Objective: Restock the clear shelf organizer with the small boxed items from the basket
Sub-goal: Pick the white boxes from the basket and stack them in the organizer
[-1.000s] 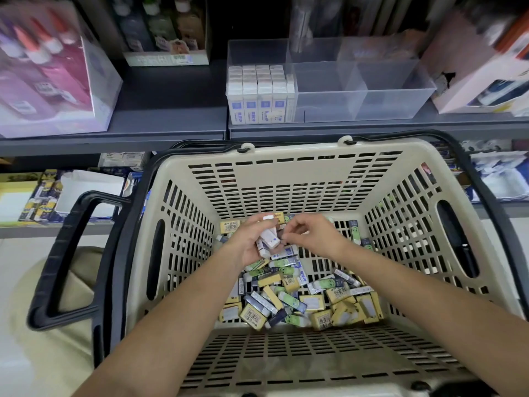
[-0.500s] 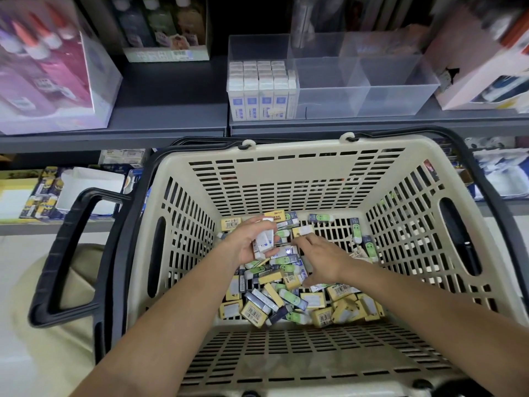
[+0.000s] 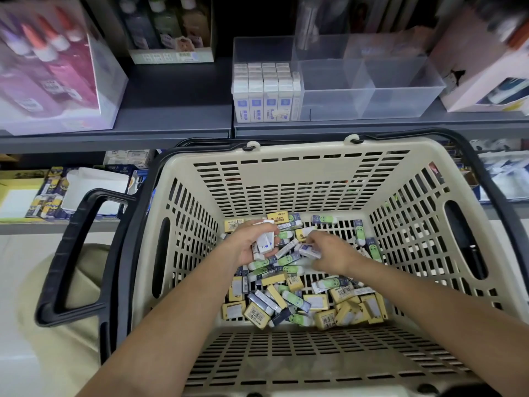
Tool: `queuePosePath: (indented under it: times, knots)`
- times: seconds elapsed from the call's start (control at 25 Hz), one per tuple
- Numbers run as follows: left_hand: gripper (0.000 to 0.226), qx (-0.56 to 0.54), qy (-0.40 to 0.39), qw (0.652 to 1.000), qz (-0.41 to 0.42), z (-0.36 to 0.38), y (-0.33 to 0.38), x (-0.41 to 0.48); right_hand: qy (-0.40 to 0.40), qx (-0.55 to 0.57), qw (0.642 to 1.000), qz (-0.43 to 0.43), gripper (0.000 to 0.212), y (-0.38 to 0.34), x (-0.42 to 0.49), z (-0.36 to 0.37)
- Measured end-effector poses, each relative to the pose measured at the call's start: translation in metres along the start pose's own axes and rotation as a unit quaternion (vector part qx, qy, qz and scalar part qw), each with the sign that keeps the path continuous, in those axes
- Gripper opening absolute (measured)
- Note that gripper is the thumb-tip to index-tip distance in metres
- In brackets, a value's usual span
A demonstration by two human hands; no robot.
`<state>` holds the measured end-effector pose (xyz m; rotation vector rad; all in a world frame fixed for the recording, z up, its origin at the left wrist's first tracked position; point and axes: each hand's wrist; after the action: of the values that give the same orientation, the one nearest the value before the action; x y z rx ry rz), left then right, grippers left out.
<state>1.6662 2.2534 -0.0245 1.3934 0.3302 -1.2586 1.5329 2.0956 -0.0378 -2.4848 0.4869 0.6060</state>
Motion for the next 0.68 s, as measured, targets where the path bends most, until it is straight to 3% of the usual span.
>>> queuePosePath:
  times: [0.16, 0.24, 0.36, 0.44, 0.56, 0.68]
  knots:
    - [0.027, -0.007, -0.015, 1.000, 0.015, 0.002, -0.001, 0.001, 0.114, 0.227, 0.966, 0.057, 0.013, -0.021, 0.003, -0.031]
    - [0.027, -0.023, -0.040, 0.999, 0.012, 0.006, -0.001, 0.001, 0.187, 0.286, 0.939, 0.027, 0.008, -0.041, -0.003, -0.033]
    - [0.042, -0.057, -0.088, 0.994, -0.006, 0.011, -0.001, -0.002, 0.201, 0.169, 0.957, -0.120, 0.017, -0.061, -0.016, -0.021]
    - [0.034, -0.048, -0.078, 0.996, 0.012, 0.012, -0.001, -0.001, 0.174, 0.114, 0.962, -0.177, 0.016, -0.063, -0.019, -0.015]
    - [0.013, -0.042, -0.053, 0.997, 0.034, 0.011, -0.001, 0.001, 0.185, 0.128, 0.959, -0.170, 0.006, -0.054, -0.015, -0.016]
    - [0.013, -0.033, -0.025, 0.999, 0.022, 0.007, -0.002, 0.002, 0.185, 0.120, 0.973, -0.066, 0.017, -0.038, -0.003, -0.018]
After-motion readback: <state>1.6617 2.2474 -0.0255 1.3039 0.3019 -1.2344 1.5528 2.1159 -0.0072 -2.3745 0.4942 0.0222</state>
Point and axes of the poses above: each hand's wrist, its own x-axis towards the middle knuckle, its own z-axis out of the palm, y = z × x, and after that the axes turned 1 degree about y, right-handed
